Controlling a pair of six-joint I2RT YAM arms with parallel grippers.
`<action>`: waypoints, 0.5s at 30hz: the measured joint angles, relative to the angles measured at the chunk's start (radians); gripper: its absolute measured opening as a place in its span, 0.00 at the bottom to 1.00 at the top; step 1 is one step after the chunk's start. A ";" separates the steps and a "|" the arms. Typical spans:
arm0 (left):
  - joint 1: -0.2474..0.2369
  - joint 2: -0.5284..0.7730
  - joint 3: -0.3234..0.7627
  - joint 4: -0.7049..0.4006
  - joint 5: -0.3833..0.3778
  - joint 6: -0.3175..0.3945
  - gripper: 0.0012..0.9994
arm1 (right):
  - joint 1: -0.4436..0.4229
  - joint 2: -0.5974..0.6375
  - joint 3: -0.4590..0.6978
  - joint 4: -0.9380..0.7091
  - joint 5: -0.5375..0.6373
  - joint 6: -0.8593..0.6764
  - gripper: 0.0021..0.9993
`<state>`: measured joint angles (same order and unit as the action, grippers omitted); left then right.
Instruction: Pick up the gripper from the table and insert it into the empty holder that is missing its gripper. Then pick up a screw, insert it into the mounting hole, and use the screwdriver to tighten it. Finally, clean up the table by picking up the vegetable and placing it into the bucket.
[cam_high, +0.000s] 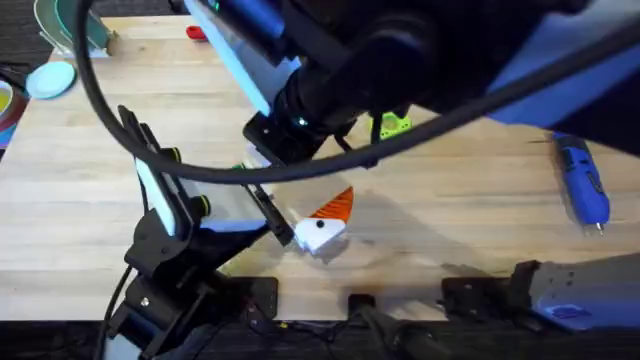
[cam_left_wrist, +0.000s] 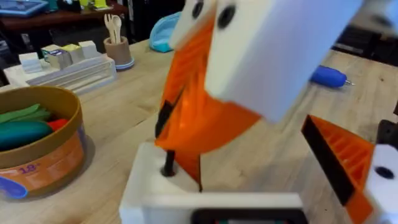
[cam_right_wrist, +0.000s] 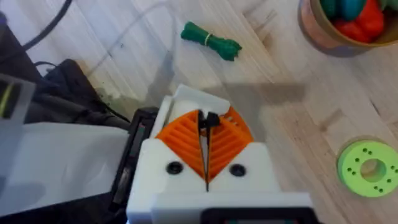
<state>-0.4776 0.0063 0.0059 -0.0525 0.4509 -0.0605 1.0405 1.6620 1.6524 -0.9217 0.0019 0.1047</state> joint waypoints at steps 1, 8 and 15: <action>0.000 0.000 0.000 0.000 0.000 0.000 0.99 | 0.000 0.007 0.000 -0.001 0.000 0.000 0.00; 0.000 0.000 0.000 0.000 0.001 0.000 0.99 | 0.000 0.026 0.000 -0.001 -0.004 0.000 0.00; 0.000 0.000 0.000 0.000 0.001 0.000 0.99 | 0.000 0.026 0.000 0.001 -0.004 0.000 0.00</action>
<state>-0.4775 0.0064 0.0059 -0.0528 0.4522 -0.0608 1.0405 1.6882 1.6524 -0.9203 -0.0017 0.1047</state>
